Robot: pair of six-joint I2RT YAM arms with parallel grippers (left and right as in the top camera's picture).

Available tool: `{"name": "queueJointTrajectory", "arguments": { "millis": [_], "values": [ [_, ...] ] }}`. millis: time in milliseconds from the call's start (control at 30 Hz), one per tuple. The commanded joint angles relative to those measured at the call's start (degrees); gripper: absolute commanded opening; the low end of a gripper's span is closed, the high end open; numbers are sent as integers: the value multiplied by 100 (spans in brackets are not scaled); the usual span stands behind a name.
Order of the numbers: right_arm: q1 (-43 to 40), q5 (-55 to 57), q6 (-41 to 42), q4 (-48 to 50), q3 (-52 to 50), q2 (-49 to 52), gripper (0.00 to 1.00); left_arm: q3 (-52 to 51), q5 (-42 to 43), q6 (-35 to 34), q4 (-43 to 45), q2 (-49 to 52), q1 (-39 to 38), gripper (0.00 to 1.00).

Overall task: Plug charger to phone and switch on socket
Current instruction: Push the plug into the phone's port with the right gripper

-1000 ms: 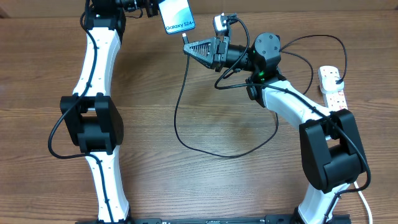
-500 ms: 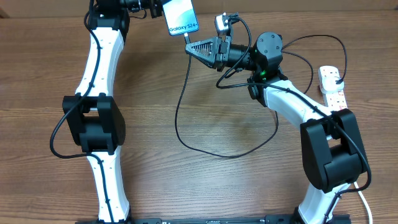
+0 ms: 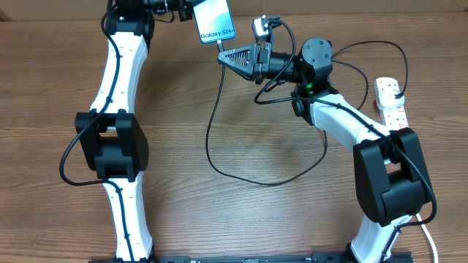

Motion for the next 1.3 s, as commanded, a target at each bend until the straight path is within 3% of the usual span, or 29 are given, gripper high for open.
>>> {"name": "queueJointTrajectory", "arguments": {
  "millis": [0,633,1267],
  "values": [
    [-79,42,42,17,50,-17,4,129,186,114,37,-46,-59,4],
    [-131,151,166,15,50,-15,4,131,125,116,37,-46,-317,4],
    [-426,153,168,13,50,-17,4,129,616,308,37,-46,-573,4]
  ]
}}
